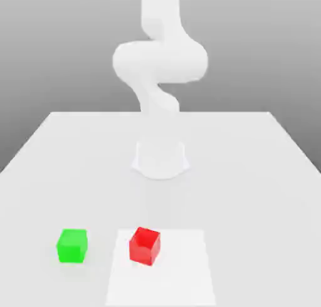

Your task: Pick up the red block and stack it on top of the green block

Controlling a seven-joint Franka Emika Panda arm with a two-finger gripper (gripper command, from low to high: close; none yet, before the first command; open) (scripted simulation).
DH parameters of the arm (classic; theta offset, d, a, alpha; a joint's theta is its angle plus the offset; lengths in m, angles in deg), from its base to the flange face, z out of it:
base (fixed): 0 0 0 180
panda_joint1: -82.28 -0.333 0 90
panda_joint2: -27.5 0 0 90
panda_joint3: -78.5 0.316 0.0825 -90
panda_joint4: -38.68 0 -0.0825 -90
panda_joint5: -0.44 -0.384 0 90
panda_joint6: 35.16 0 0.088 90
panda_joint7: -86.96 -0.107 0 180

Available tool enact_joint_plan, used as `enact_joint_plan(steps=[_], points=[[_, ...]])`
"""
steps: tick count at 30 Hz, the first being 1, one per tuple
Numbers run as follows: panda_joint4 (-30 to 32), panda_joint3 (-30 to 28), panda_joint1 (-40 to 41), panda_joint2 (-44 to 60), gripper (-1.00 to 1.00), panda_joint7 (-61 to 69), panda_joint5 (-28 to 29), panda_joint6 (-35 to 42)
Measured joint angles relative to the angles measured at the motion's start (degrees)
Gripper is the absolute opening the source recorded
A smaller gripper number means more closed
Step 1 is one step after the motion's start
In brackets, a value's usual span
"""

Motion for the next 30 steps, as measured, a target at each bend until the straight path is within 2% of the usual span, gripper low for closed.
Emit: enact_joint_plan(steps=[11,15,18,21,26,27,30], points=[[14.27,-1.88,-0.19,24.12,0.0,-4.29,-5.24,-14.22],[19.49,-1.46,0.69,32.62,0.0,-8.02,-4.16,-19.53],[23.35,-1.59,1.91,38.56,0.0,-12.61,-0.73,-23.44],[24.32,-1.81,2.13,44.2,0.0,-14.61,1.0,-27.88],[23.22,-0.55,2.96,53.88,0.0,-13.73,-0.39,-36.07],[23.09,-0.28,3.17,55.0,-1.0,-13.63,-0.57,-37.02],[23.09,-0.27,3.18,55.01,-1.0,-13.69,-0.51,-37.04]])
